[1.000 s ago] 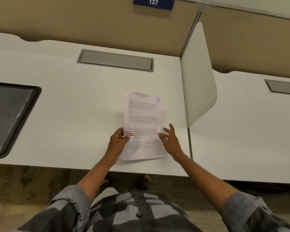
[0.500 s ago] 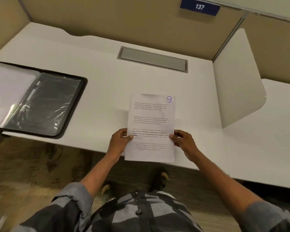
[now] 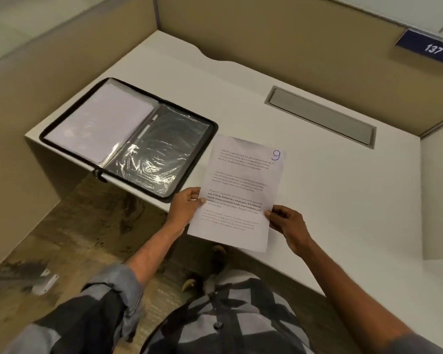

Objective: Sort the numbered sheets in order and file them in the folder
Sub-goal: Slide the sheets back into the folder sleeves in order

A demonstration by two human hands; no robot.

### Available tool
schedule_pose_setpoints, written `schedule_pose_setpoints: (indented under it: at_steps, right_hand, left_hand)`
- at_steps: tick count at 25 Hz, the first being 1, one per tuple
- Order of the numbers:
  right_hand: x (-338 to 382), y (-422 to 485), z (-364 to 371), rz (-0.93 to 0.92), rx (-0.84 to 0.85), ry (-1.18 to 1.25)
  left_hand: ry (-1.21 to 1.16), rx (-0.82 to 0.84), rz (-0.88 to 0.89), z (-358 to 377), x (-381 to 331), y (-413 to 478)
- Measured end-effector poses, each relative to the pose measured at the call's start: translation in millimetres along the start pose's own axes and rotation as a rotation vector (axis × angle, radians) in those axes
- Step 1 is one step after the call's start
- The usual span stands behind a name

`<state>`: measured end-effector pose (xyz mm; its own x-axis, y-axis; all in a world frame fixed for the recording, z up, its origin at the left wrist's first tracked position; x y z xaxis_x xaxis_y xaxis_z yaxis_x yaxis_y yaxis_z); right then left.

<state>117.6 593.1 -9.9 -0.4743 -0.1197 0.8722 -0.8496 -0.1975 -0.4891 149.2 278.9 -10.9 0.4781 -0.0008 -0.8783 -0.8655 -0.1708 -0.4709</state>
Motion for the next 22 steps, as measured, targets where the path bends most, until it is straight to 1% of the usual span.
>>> schedule_pose_setpoints:
  at_steps: [5, 9, 13, 17, 22]
  right_hand:
    - [27.4, 60.8, 30.6, 0.031, 0.094, 0.006]
    - [53.8, 103.5, 49.3, 0.028, 0.155, -0.012]
    - [63.4, 127.5, 62.5, 0.039, 0.184, 0.005]
    - [68.0, 144.8, 75.9, 0.06, 0.184, 0.034]
    - [70.6, 169.2, 98.8, 0.072, 0.086, 0.086]
  left_hand:
    - [-0.019, -0.096, -0.029, -30.5, -16.7, 27.9]
    - [-0.026, -0.138, -0.039, -50.5, -32.2, 53.5]
    - [-0.049, -0.156, -0.052, -65.9, -42.6, 71.3]
    - [-0.025, -0.132, -0.066, -83.2, -52.6, 99.8]
    - [0.047, -0.029, -0.085, -110.9, -61.7, 154.9]
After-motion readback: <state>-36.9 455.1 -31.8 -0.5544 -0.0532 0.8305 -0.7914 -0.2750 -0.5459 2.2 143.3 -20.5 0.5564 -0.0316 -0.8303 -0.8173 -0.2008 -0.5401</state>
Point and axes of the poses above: each hand's wrist, its own y-axis towards the middle knuckle, its own z-axis out of the palm, x = y × z, the point moved 5 cm from there along y, towards the middle knuckle, and after that the axes turned 4 degrees about x, right-handed, at the moved point
